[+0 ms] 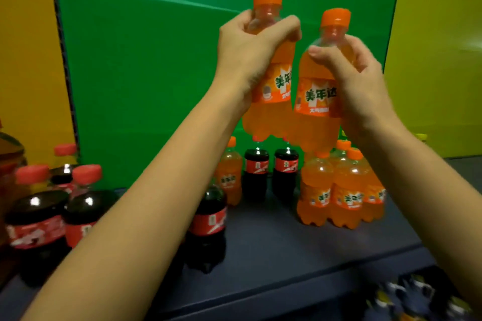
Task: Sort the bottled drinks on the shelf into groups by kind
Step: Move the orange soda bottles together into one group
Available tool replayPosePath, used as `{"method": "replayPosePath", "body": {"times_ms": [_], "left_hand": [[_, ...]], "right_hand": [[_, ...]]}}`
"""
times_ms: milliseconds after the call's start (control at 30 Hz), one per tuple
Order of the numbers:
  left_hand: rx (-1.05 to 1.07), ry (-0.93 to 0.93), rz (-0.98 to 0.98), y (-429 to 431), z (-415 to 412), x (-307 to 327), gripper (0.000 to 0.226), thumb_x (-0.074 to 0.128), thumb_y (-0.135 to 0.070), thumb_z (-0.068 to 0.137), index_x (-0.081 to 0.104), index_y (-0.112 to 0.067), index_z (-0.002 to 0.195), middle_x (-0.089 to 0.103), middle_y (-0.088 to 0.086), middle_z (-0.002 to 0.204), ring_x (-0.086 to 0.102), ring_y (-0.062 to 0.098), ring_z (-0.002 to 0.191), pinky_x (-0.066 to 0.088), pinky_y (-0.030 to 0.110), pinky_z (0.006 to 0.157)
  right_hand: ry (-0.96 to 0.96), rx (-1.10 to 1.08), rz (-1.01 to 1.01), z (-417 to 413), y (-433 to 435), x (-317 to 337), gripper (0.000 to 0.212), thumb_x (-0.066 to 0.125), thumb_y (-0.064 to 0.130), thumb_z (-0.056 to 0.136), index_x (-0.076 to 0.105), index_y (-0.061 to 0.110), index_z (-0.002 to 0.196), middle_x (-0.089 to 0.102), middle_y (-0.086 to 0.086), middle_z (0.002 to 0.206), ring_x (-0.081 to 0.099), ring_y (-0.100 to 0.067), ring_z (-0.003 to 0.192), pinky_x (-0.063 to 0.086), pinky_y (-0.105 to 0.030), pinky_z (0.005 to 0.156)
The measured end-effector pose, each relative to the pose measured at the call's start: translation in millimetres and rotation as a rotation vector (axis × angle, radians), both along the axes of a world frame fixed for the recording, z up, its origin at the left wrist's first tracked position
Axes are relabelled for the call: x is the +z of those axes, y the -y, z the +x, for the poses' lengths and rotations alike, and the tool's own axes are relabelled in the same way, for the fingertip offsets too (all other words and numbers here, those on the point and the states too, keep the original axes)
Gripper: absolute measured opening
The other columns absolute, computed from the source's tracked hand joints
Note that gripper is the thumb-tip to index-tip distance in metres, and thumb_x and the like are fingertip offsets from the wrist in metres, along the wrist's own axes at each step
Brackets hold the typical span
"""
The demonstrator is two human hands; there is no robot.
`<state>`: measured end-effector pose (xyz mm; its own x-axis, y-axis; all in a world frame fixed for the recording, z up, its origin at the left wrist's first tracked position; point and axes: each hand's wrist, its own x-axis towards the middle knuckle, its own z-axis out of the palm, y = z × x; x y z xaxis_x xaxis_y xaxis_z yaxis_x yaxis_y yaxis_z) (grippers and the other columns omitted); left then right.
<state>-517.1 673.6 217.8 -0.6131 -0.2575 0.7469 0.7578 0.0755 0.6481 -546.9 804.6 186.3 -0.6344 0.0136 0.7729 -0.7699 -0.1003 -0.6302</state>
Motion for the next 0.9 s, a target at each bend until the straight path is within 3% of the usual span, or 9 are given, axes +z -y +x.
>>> {"method": "replayPosePath", "body": {"times_ms": [200, 300, 367, 500, 600, 733, 800, 900], "left_hand": [[0.095, 0.061, 0.008, -41.0, -12.5, -53.0, 0.017, 0.074, -0.01, 0.063, 0.059, -0.018, 0.065, 0.056, -0.007, 0.058, 0.049, 0.007, 0.053, 0.044, 0.019, 0.052], [0.135, 0.122, 0.033, -49.3, -20.2, -85.3, 0.017, 0.074, -0.014, 0.058, 0.061, -0.018, 0.069, 0.059, -0.009, 0.058, 0.052, 0.003, 0.052, 0.045, 0.016, 0.052], [0.181, 0.174, 0.021, -52.1, -25.4, -105.7, 0.019, 0.075, -0.017, 0.056, 0.062, -0.018, 0.07, 0.061, -0.01, 0.059, 0.055, 0.005, 0.057, 0.048, 0.023, 0.06], [0.274, 0.208, 0.008, -56.3, -34.5, -141.6, 0.034, 0.072, -0.024, 0.052, 0.064, -0.006, 0.08, 0.064, -0.004, 0.069, 0.057, 0.008, 0.064, 0.048, 0.024, 0.064], [0.302, 0.2, -0.003, -55.8, -37.0, -162.2, 0.026, 0.075, -0.012, 0.061, 0.061, 0.0, 0.079, 0.063, 0.002, 0.069, 0.055, 0.006, 0.062, 0.046, 0.016, 0.06], [0.333, 0.222, -0.017, -49.5, -41.5, -180.4, 0.019, 0.074, 0.0, 0.068, 0.061, -0.008, 0.079, 0.064, -0.001, 0.072, 0.058, -0.002, 0.064, 0.048, 0.012, 0.062], [0.338, 0.206, -0.021, -47.7, -43.9, -184.1, 0.021, 0.075, 0.0, 0.068, 0.062, -0.011, 0.079, 0.065, -0.001, 0.072, 0.059, -0.002, 0.065, 0.048, 0.012, 0.063], [0.35, 0.172, -0.034, -47.2, -46.1, -187.6, 0.02, 0.076, -0.003, 0.068, 0.061, -0.009, 0.08, 0.065, 0.001, 0.074, 0.059, 0.002, 0.067, 0.047, 0.011, 0.063]], "right_hand": [[0.074, 0.056, -0.018, -11.9, -48.3, -55.0, 0.033, 0.073, 0.026, 0.074, 0.057, 0.026, 0.102, 0.065, 0.0, 0.096, 0.065, -0.002, 0.075, 0.052, -0.021, 0.063], [0.119, -0.016, 0.014, -21.5, -58.8, -90.3, 0.051, 0.074, 0.049, 0.054, 0.06, 0.031, 0.101, 0.062, -0.009, 0.112, 0.064, -0.018, 0.096, 0.054, -0.038, 0.084], [0.128, -0.064, 0.036, -27.1, -61.9, -111.4, 0.05, 0.072, 0.054, 0.051, 0.06, 0.036, 0.096, 0.06, -0.008, 0.111, 0.061, -0.021, 0.1, 0.05, -0.044, 0.092], [0.137, -0.101, 0.09, -33.3, -58.9, -142.4, 0.052, 0.08, 0.052, 0.055, 0.053, 0.043, 0.098, 0.053, 0.003, 0.105, 0.055, -0.013, 0.102, 0.047, -0.033, 0.091], [0.148, -0.075, 0.093, -37.1, -51.3, -162.3, 0.048, 0.076, 0.039, 0.062, 0.051, 0.042, 0.104, 0.051, 0.007, 0.105, 0.053, -0.006, 0.102, 0.044, -0.015, 0.083], [0.156, -0.108, 0.067, -36.9, -39.4, -174.7, 0.05, 0.071, 0.044, 0.061, 0.046, 0.047, 0.105, 0.047, 0.018, 0.104, 0.048, 0.009, 0.102, 0.039, 0.001, 0.076], [0.15, -0.132, 0.046, -35.8, -34.4, -176.8, 0.053, 0.068, 0.049, 0.059, 0.042, 0.049, 0.105, 0.046, 0.023, 0.108, 0.045, 0.015, 0.103, 0.038, 0.0, 0.079], [0.177, -0.144, 0.045, -34.5, -25.2, -185.9, 0.058, 0.07, 0.061, 0.063, 0.038, 0.049, 0.11, 0.046, 0.021, 0.117, 0.044, 0.005, 0.113, 0.038, -0.011, 0.091]]}}
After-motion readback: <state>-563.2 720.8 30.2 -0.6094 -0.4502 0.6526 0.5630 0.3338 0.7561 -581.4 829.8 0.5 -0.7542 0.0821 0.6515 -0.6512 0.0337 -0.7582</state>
